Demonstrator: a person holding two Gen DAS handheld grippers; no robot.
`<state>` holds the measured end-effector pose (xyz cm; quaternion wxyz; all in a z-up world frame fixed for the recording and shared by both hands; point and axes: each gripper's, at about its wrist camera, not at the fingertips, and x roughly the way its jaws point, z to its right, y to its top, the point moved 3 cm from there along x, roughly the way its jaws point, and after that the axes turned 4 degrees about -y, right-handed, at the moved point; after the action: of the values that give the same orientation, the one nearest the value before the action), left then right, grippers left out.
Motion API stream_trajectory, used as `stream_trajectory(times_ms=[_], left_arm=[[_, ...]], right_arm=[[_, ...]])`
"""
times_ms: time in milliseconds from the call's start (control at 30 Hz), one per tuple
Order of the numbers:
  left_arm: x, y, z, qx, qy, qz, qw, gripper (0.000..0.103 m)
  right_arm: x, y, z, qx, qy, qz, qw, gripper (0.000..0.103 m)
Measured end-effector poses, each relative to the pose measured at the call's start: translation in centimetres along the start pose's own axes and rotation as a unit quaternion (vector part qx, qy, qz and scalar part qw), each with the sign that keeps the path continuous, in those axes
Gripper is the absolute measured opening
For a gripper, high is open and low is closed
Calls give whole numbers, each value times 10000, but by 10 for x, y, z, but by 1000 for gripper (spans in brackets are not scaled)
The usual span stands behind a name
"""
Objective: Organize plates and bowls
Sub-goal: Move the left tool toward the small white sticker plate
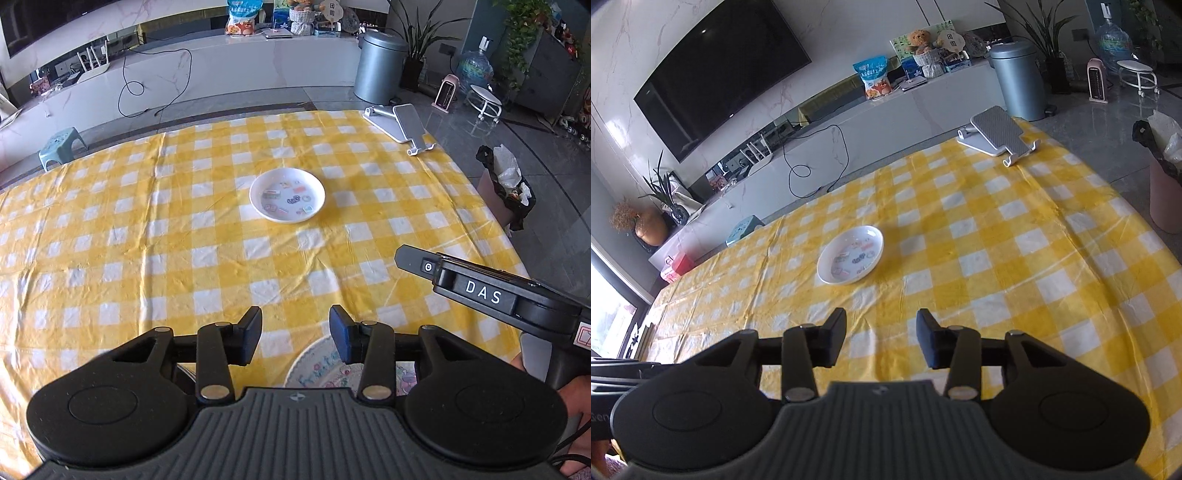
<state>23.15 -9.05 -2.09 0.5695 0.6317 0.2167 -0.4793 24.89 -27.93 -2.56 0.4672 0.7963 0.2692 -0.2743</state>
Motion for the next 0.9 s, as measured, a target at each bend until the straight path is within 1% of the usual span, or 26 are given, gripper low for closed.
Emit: stream_trajectory(times_ms=[33, 100, 200, 300, 467, 600, 700, 800, 900], left_arm=[[1, 5, -3, -13, 18, -38, 10000, 49], [4, 18, -12, -8, 93, -114, 9999, 49], [8, 38, -27, -30, 291, -61, 9996, 50], [14, 53, -40, -87, 408, -5, 9991, 55], [28, 69, -58, -122, 520, -85, 9985, 56], [39, 77, -68, -42, 514, -111, 9986, 56], [47, 81, -76, -19, 483, -129, 9987, 56], [58, 87, -87, -137, 392, -204, 9989, 56], [67, 93, -101, -353, 266, -234, 9987, 56]], right_arm=[[3, 4, -4, -1, 28, -2, 10000, 51], [9, 10, -12, -33, 77, -18, 10000, 61], [18, 19, -23, -69, 157, -42, 9998, 68], [28, 24, -32, -140, 159, -92, 9997, 68], [46, 31, -42, -254, -23, -105, 9996, 68], [63, 42, -44, -335, -251, -39, 9991, 68], [75, 50, -43, -187, -280, -32, 9994, 68], [89, 55, -46, -94, -248, -72, 9996, 68], [103, 56, -55, -247, -307, -110, 9992, 68]])
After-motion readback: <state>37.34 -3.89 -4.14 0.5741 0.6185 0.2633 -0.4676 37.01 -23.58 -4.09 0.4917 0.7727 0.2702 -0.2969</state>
